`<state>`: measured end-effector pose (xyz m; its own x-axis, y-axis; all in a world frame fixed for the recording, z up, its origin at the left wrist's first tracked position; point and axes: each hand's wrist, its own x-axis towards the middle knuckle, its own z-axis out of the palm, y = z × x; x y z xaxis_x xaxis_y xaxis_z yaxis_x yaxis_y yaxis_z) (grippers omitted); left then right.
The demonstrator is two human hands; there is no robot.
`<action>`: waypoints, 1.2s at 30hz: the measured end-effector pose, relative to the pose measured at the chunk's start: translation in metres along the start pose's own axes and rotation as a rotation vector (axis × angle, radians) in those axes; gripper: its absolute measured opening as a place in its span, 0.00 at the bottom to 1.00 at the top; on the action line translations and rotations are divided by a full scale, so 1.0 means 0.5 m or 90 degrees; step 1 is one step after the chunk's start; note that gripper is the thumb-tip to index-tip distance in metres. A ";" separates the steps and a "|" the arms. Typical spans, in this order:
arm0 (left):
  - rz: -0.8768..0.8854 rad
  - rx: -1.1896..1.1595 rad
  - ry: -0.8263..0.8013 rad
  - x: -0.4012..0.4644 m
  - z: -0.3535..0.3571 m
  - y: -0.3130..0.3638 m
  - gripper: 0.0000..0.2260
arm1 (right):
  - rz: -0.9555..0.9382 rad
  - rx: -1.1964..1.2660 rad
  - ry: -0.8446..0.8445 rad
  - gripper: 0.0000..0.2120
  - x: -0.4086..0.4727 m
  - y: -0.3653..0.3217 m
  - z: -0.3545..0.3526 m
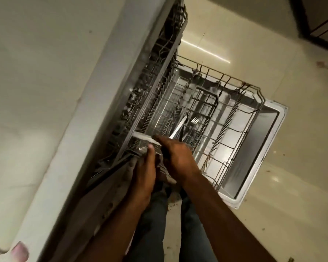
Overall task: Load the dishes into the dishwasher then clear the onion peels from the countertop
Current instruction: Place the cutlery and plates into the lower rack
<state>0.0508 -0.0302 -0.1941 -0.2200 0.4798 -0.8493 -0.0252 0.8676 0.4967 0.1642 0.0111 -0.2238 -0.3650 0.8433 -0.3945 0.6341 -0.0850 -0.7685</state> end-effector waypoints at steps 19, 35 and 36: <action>-0.160 -0.337 0.247 0.268 -0.004 -0.127 0.12 | 0.029 -0.003 -0.259 0.41 0.072 0.186 0.237; -0.144 -0.269 0.164 0.243 -0.006 -0.131 0.09 | 0.064 -0.031 -0.189 0.41 0.025 0.208 0.215; -0.147 -0.239 0.152 0.225 -0.006 -0.132 0.10 | 0.059 -0.040 -0.185 0.40 0.003 0.199 0.201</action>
<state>0.0249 -0.0342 -0.3218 -0.3829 0.2004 -0.9018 -0.4392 0.8193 0.3685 0.1582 -0.0494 -0.3514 -0.4775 0.6458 -0.5957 0.7111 -0.1142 -0.6938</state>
